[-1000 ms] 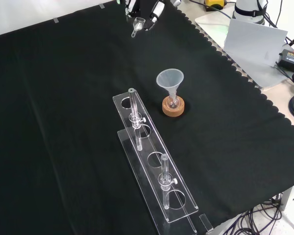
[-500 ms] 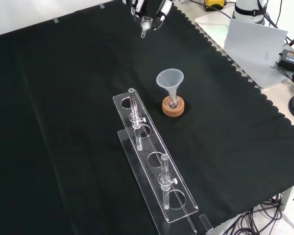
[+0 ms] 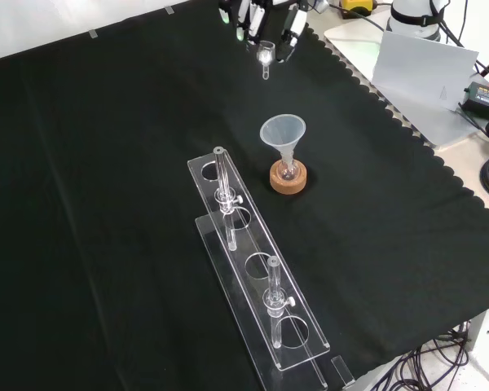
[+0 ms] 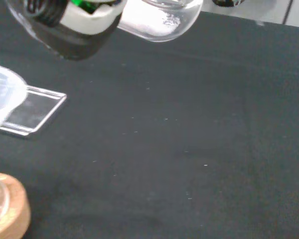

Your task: Pour all the NaCl from the weighing funnel into the round-bottom flask.

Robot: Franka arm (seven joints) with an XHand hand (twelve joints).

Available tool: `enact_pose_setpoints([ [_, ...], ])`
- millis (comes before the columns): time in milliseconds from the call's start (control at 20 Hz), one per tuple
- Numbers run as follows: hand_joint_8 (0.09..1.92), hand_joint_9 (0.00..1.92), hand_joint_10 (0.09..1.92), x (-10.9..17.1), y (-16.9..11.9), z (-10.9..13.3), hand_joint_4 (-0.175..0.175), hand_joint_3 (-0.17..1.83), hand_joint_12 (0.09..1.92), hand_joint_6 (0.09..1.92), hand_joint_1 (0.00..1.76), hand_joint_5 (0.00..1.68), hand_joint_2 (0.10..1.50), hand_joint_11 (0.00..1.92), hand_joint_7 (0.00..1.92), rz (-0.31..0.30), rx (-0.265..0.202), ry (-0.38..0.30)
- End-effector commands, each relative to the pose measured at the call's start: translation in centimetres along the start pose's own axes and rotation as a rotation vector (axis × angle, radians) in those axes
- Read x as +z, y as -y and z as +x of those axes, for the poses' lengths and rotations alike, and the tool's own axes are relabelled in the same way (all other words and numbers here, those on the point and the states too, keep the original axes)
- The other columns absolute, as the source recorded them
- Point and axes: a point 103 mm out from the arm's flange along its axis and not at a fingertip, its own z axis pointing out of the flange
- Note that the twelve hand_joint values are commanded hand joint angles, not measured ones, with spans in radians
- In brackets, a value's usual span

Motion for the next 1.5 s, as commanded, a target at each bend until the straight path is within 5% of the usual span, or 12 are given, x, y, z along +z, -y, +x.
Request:
enact_pose_setpoints([
  [50, 0.09, 1.24, 0.18, 0.5, -0.3, 2.6, 0.175, 0.36, 1.47, 0.29, 1.12, 1.42, 0.77, 0.19, 1.69, 0.015, -0.056, 0.012],
  [500, 0.09, 1.24, 0.18, 0.8, -0.5, 3.8, 0.175, 0.37, 1.48, 0.29, 1.12, 1.41, 0.77, 0.18, 1.69, 0.035, -0.108, 0.024],
  [1500, 0.09, 1.24, 0.17, 1.1, -1.5, 4.7, 0.175, 0.38, 1.48, 0.29, 1.13, 1.42, 0.76, 0.18, 1.70, 0.089, -0.183, 0.181],
])
